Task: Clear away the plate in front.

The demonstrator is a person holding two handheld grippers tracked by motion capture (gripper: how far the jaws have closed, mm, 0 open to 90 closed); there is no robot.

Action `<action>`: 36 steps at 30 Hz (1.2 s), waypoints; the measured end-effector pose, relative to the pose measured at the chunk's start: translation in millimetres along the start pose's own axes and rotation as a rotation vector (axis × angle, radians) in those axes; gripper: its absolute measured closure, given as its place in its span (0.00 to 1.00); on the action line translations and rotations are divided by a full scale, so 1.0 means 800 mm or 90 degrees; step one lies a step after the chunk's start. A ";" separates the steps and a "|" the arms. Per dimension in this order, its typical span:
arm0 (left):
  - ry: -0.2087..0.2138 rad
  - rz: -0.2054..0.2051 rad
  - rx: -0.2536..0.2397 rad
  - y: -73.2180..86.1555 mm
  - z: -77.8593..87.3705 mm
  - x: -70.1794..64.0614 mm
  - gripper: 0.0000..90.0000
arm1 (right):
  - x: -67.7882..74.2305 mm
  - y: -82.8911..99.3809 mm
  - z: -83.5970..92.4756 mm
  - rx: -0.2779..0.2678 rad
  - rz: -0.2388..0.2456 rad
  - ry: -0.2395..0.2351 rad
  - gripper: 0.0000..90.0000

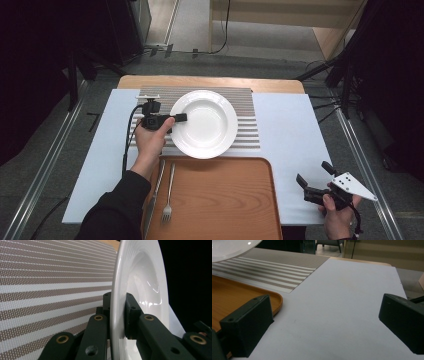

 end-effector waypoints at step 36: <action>0.042 0.009 0.020 0.057 0.033 -0.011 0.91 | 0.002 -0.001 0.001 -0.007 0.006 -0.005 0.00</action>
Point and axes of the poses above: each handheld gripper's, and its own axes: z roughly backward along the jaws, y roughly out of its underside, x roughly to its left, the point moved 8 cm from there along -z, roughly forward along the jaws, and after that the axes turned 13 degrees about -x, right-handed, at the moved point
